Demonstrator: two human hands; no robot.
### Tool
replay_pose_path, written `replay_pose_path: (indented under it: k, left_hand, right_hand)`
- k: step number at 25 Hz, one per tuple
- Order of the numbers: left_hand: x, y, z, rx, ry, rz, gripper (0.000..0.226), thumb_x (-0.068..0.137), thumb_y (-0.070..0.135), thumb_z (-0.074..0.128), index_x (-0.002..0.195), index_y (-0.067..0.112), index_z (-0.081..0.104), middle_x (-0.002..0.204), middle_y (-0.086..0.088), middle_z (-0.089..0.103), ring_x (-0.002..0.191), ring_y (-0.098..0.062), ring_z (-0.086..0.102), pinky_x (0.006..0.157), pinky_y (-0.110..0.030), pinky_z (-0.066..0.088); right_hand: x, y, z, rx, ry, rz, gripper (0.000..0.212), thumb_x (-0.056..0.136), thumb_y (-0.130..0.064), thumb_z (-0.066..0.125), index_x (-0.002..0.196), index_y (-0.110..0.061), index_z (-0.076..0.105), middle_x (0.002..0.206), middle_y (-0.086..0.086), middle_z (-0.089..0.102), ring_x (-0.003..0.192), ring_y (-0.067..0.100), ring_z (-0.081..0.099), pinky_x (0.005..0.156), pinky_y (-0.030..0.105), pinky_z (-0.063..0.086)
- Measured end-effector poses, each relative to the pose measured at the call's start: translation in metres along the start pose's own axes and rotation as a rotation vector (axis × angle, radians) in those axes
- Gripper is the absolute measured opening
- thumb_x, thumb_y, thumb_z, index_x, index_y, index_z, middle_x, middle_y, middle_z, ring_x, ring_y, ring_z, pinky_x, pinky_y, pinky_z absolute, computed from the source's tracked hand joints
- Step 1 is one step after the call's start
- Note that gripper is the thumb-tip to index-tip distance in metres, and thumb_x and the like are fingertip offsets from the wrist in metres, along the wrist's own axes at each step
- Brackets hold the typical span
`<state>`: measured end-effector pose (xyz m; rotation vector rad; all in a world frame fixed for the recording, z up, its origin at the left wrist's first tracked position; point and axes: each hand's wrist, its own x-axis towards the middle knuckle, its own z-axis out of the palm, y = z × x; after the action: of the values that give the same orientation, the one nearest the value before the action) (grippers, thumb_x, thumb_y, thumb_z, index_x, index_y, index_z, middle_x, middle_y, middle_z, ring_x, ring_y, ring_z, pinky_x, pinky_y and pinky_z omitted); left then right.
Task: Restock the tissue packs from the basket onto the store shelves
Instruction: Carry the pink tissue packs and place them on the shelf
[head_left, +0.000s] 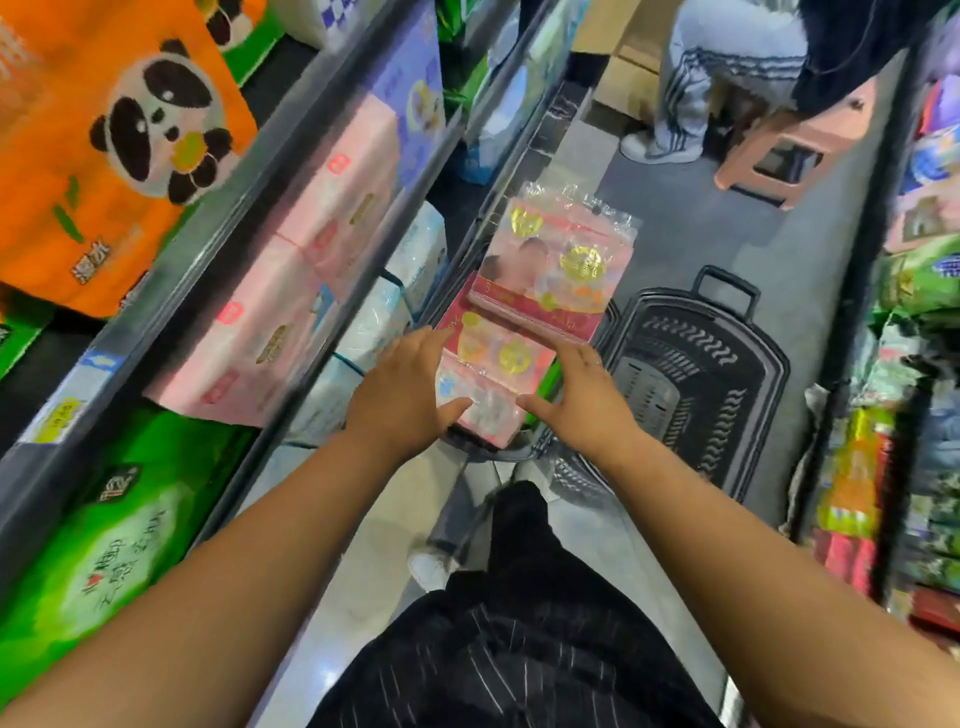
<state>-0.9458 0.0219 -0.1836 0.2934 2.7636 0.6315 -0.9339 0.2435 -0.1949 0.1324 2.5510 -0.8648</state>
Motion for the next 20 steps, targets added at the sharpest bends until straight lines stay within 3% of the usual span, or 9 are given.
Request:
replay_pose_path:
  k: [8, 11, 15, 18, 20]
  left_hand:
    - [0.134, 0.022, 0.039, 0.081, -0.117, 0.003, 0.079, 0.080, 0.047, 0.070, 0.145, 0.017, 0.035, 0.143, -0.008, 0.044, 0.132, -0.028, 0.039, 0.108, -0.044, 0.035]
    - [0.190, 0.017, 0.057, 0.043, -0.119, -0.013, 0.078, 0.077, 0.049, 0.072, 0.141, 0.019, 0.039, 0.138, -0.006, 0.049, 0.128, -0.027, 0.044, 0.107, -0.041, 0.037]
    - [0.264, -0.005, 0.090, 0.001, -0.110, -0.006, 0.076, 0.076, 0.047, 0.075, 0.138, 0.019, 0.041, 0.131, -0.005, 0.050, 0.122, -0.025, 0.045, 0.100, -0.035, 0.037]
    - [0.313, -0.030, 0.120, -0.083, -0.102, -0.048, 0.088, 0.075, 0.048, 0.077, 0.144, 0.019, 0.032, 0.142, -0.008, 0.039, 0.128, -0.025, 0.041, 0.100, -0.037, 0.038]
    - [0.337, -0.046, 0.140, -0.145, -0.086, -0.083, 0.091, 0.077, 0.038, 0.078, 0.149, 0.018, 0.024, 0.149, -0.008, 0.032, 0.134, -0.025, 0.035, 0.104, -0.035, 0.034]
  right_hand:
    - [0.088, 0.068, -0.036, 0.133, -0.018, 0.155, 0.093, 0.084, -0.044, 0.071, 0.154, -0.018, 0.016, 0.152, 0.014, 0.028, 0.137, 0.030, 0.035, 0.109, 0.035, 0.031]
    - [0.134, 0.088, -0.042, 0.197, 0.005, 0.187, 0.095, 0.083, -0.045, 0.072, 0.154, -0.018, 0.015, 0.151, 0.015, 0.030, 0.136, 0.032, 0.036, 0.110, 0.039, 0.034]
    - [0.197, 0.115, -0.018, 0.291, 0.125, 0.285, 0.103, 0.079, -0.038, 0.078, 0.154, -0.017, 0.010, 0.152, 0.014, 0.027, 0.137, 0.029, 0.032, 0.108, 0.031, 0.030]
    - [0.240, 0.143, 0.011, 0.384, 0.297, 0.350, 0.114, 0.073, -0.038, 0.083, 0.154, -0.015, 0.006, 0.152, 0.016, 0.020, 0.140, 0.028, 0.026, 0.114, 0.036, 0.030]
    - [0.262, 0.163, 0.034, 0.458, 0.372, 0.430, 0.125, 0.067, -0.042, 0.086, 0.154, -0.015, 0.000, 0.153, 0.016, 0.016, 0.142, 0.026, 0.023, 0.116, 0.035, 0.027]
